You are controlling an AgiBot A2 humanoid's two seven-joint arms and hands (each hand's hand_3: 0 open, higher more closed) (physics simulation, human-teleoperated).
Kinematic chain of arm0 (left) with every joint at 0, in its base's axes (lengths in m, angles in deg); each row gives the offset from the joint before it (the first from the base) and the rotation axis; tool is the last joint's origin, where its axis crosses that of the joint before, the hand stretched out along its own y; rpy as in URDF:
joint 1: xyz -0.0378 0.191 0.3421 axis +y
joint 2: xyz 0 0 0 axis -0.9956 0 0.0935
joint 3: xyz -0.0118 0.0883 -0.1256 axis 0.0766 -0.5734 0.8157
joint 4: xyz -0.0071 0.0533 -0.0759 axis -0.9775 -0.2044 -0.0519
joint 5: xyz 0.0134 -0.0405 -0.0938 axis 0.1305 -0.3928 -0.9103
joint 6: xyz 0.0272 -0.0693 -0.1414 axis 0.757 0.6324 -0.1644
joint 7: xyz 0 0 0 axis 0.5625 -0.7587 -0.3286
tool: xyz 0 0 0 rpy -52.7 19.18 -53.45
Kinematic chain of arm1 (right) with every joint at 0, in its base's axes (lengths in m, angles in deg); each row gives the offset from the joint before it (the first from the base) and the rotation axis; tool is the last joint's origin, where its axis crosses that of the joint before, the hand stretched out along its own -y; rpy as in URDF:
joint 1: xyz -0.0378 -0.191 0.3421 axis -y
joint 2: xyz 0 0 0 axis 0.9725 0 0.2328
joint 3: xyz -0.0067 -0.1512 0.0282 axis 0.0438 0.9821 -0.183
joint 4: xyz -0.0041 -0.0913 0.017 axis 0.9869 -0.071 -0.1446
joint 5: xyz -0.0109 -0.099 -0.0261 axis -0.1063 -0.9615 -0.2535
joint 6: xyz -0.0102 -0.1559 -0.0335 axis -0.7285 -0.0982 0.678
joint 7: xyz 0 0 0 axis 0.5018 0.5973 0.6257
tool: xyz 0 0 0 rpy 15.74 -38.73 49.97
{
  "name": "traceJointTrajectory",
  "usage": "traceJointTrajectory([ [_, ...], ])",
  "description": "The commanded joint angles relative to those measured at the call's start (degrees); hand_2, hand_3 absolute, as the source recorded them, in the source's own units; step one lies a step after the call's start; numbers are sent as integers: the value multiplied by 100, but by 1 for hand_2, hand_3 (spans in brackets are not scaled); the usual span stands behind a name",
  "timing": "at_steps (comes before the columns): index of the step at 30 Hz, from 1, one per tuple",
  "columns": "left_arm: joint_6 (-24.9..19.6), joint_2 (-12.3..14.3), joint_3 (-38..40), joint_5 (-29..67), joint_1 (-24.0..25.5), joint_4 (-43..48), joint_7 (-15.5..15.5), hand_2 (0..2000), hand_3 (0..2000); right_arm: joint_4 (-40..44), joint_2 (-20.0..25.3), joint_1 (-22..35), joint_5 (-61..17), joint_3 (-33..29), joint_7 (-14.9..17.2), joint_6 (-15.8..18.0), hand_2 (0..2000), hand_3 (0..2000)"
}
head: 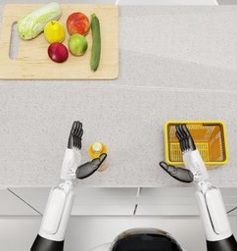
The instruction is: Pick up the lemon tea and place it into the yellow basket
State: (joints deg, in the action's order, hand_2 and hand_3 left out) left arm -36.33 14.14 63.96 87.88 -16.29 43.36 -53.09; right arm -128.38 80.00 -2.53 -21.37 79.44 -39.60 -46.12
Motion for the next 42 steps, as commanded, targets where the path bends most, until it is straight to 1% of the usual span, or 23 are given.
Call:
traceJointTrajectory([
  [1, 0, 0, 0, 0, 0, 0, 0, 0, 0, 0, 0, 0, 0, 0, 0, 0, 0, 0],
  [10, 0, 0, 0, 0, 0, 0, 0, 0, 0, 0, 0, 0, 0, 0, 0, 0, 0, 0],
  [11, 0, 6, -172, 0, -10, -93, 0, 0, 0, 0, 0, 0, 0, 0, 0, 0, 0, 0],
  [12, -163, 15, -131, 0, 4, 8, 163, 0, 0, 93, 6, 10, 0, 172, 0, 0, 0, 0],
  [13, -281, 34, -124, 0, 6, 59, 280, 0, 0, 56, 9, -13, 0, 132, -164, -162, 0, 0],
  [15, -425, 88, -72, 0, -21, 8, 424, 0, 0, -105, -10, -123, 0, 20, -365, -361, 0, 0],
  [18, -522, 118, -121, 761, 26, -66, 520, 0, 0, -288, -3, -217, -761, -121, -500, -494, 0, 0],
  [21, -557, 188, -230, 1456, -10, -459, 556, 0, 0, -430, 53, -207, -1333, -257, -549, -543, 0, 0],
  [25, -572, 281, -400, 1799, -62, -1270, 571, 0, 0, -350, 127, -184, -1578, -210, -571, -564, 0, 0],
  [29, -576, 454, -406, 1889, -293, -2293, 575, 0, 0, -333, 193, -176, -1642, -106, -576, -570, 0, 0],
  [33, -577, 562, -410, 1912, -402, -2908, 576, 0, 0, -311, 274, -141, -1659, -60, -578, -571, 0, 0],
  [35, -578, 623, -421, 1916, -474, -3178, 576, 0, 0, -287, 323, -107, -1661, -17, -578, -571, 0, 0],
  [37, -578, 661, -562, 1917, -484, -3307, 576, 0, 0, -274, 369, -77, -1663, -23, -578, -571, 0, 0],
  [42, -607, 832, -620, 1918, -691, -3695, 579, 0, 0, -201, 429, -100, -1664, -26, -578, -571, 0, 0],
])
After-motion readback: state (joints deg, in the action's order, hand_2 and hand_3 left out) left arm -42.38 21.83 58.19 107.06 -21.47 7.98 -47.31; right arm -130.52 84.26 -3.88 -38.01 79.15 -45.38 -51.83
